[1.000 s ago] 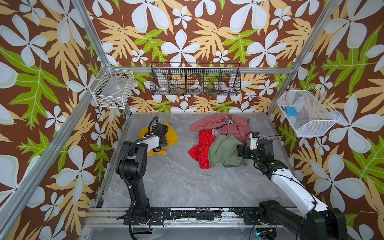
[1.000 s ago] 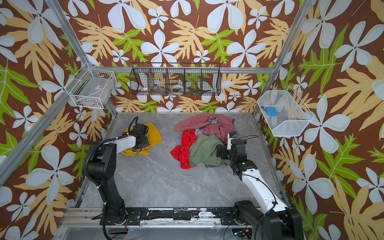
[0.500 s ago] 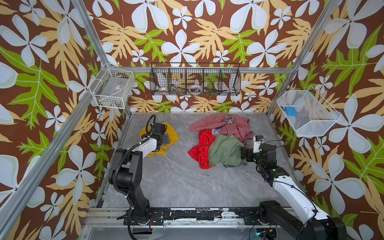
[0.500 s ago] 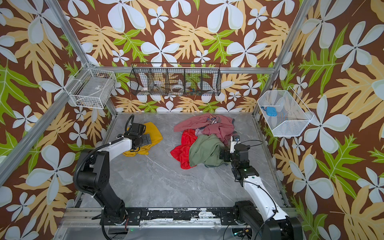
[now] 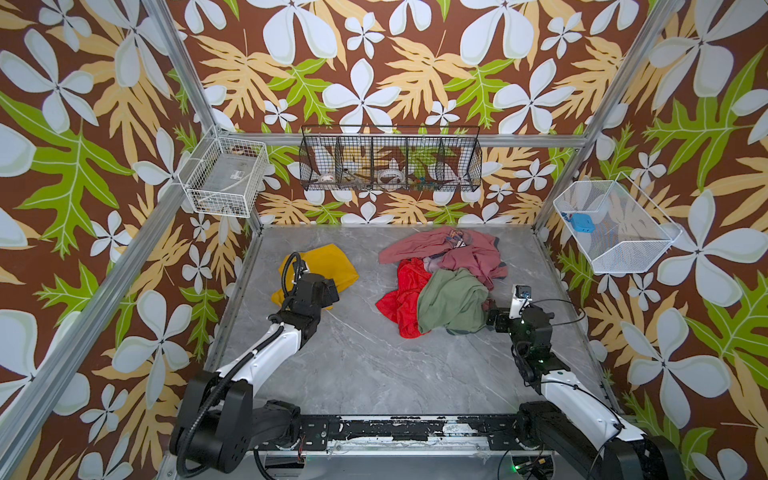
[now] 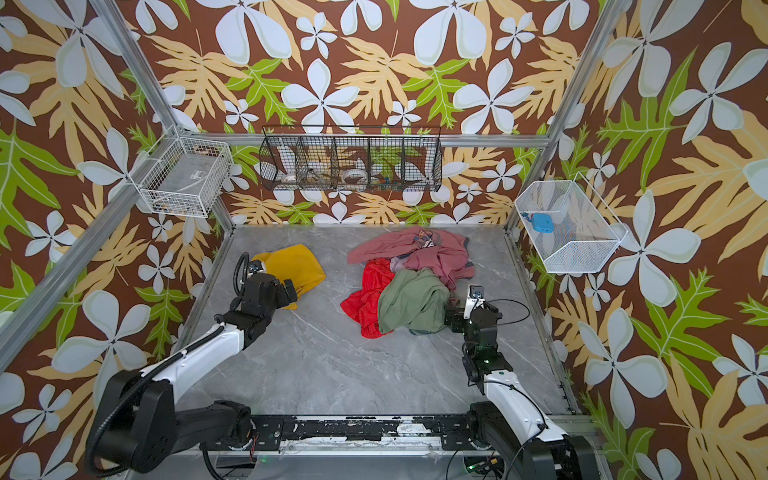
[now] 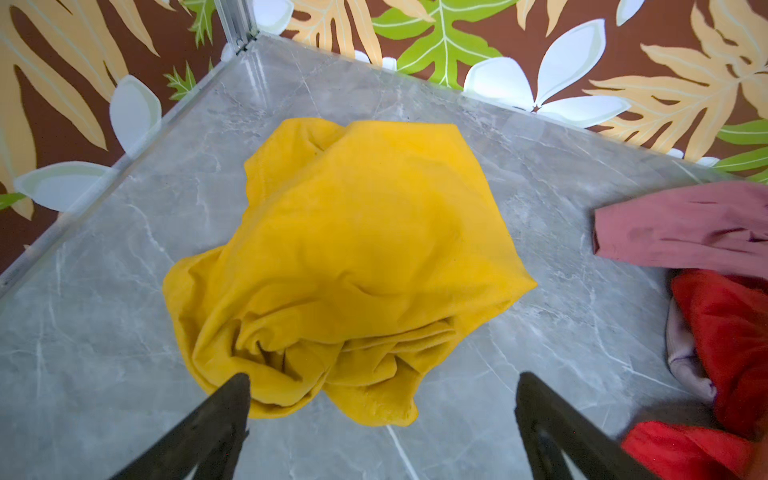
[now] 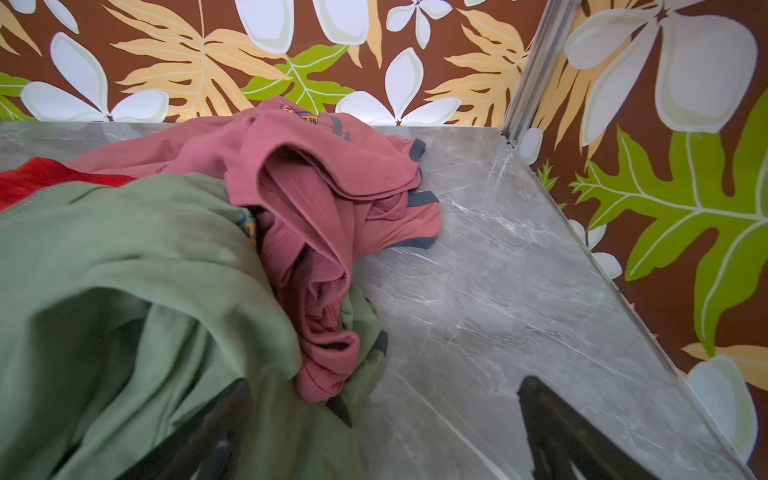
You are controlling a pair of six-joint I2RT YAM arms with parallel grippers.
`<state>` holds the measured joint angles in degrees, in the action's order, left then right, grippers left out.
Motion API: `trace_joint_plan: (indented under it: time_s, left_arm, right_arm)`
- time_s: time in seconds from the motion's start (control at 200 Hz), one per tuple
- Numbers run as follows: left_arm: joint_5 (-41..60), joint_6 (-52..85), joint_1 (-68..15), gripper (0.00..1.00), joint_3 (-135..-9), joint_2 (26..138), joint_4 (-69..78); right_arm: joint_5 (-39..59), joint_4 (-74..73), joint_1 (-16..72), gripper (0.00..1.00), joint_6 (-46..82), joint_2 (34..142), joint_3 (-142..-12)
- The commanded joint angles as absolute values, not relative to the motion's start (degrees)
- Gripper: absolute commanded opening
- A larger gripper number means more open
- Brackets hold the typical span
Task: Pick out a specific cloth from the pile
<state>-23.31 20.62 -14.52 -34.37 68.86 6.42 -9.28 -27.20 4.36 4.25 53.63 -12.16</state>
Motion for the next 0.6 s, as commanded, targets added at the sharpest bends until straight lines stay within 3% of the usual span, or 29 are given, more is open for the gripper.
trace_joint_plan:
  time_s: [0.0, 0.25, 0.596]
  left_arm:
    - [-26.8, 17.9, -14.7, 1.0, -30.6, 65.2, 14.4]
    - [-27.6, 13.7, -14.7, 1.0, -22.7, 60.3, 25.1]
    - [-30.4, 8.4, -14.7, 1.0, -20.4, 60.7, 32.2]
  right_arm:
    - [-12.6, -41.0, 3.5, 1.0, 3.9, 55.4, -9.4]
    - [-16.3, -56.8, 3.5, 0.97, 3.1, 64.9, -6.0]
    - [-6.8, -60.1, 3.4, 0.95, 0.9, 76.1, -11.7]
